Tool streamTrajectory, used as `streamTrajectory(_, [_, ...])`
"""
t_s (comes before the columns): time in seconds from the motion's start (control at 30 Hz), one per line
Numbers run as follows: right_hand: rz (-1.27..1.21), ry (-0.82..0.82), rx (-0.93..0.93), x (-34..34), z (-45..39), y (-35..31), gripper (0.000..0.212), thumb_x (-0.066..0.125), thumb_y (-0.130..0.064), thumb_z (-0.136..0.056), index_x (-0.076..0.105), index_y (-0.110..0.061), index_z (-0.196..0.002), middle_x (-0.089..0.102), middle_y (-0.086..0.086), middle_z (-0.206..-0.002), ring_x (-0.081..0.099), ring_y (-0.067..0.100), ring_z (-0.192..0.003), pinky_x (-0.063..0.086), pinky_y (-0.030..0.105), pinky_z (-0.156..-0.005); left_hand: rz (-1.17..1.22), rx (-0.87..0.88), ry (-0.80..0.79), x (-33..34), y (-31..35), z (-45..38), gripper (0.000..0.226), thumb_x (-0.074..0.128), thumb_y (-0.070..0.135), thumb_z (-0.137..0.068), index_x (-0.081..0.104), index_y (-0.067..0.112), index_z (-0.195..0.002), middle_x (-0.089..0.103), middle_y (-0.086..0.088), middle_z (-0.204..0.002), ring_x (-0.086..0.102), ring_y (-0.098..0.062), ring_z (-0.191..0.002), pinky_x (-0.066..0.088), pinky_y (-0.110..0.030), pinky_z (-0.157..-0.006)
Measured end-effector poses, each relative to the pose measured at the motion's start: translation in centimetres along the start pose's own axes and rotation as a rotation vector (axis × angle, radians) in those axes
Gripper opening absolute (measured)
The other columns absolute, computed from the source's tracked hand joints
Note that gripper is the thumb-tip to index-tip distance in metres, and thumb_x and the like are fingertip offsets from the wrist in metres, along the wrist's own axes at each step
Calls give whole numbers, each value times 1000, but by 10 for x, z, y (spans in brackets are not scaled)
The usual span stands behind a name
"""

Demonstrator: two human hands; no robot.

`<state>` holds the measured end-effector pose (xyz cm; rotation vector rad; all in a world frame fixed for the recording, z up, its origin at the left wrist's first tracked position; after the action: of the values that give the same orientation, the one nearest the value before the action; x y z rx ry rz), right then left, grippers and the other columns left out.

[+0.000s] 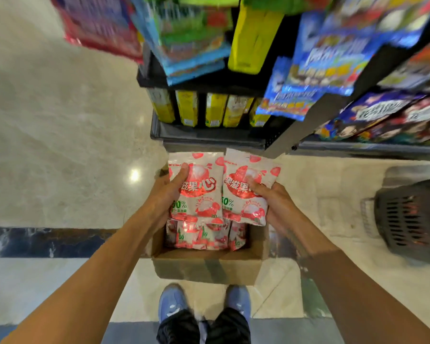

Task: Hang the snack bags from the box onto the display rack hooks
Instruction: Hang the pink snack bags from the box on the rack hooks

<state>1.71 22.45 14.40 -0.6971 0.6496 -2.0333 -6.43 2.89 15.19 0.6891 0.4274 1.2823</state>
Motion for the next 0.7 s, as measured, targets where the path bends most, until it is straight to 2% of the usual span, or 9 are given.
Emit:
streamTrajectory(0.13, [-37, 1, -66, 19, 55, -87, 46, 61, -28, -80, 60, -3, -118, 74, 10, -94, 71, 22, -83, 59, 38, -74, -45, 94, -14, 19, 83, 54, 32, 53, 43, -90, 68, 15, -96, 73, -7, -93, 72, -17, -72, 59, -29, -61])
streamTrajectory(0.2, [-77, -11, -83, 29, 83, -129, 37, 50, -37, -90, 64, -10, -111, 74, 9, -94, 71, 22, -84, 59, 39, -72, -39, 156, -31, 28, 126, 85, 31, 52, 42, -91, 68, 17, -94, 74, -5, -90, 72, -16, -72, 59, -28, -61])
streamTrajectory(0.3, [-80, -13, -107, 46, 127, -188, 47, 43, -49, -92, 66, -13, -110, 72, 12, -100, 71, 24, -84, 58, 43, -73, -19, 255, -58, 39, 188, 135, 30, 51, 39, -92, 69, 15, -92, 75, -5, -86, 72, -16, -69, 57, -27, -58])
streamTrajectory(0.4, [-95, -11, -178, 63, 172, -244, 48, 44, -48, -91, 65, -10, -111, 72, 13, -98, 71, 24, -81, 57, 44, -74, -2, 336, -73, 51, 244, 185, 30, 48, 37, -94, 68, 14, -94, 75, -4, -82, 72, -17, -68, 57, -25, -56])
streamTrajectory(0.57, [-85, 7, -304, 83, 244, -325, 43, 47, -45, -91, 65, -10, -110, 72, 17, -101, 70, 29, -90, 56, 47, -79, 30, 430, -97, 65, 321, 261, 28, 51, 37, -92, 68, 14, -93, 75, -5, -80, 72, -20, -70, 56, -29, -60])
streamTrajectory(0.7, [-86, -44, -404, 100, 301, -377, 38, 48, -41, -91, 68, -11, -99, 73, 16, -92, 72, 27, -79, 58, 41, -69, 24, 532, -128, 77, 375, 319, 25, 52, 35, -92, 68, 15, -95, 75, -6, -80, 72, -20, -71, 57, -33, -64])
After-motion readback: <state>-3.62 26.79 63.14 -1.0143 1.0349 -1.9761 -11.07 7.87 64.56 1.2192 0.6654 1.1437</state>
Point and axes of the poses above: each hand's wrist, its own z-axis away from the middle knuckle, its own x-axis out of the palm, y = z × x, the point moved 5 cm from there along -z, towards the middle knuckle
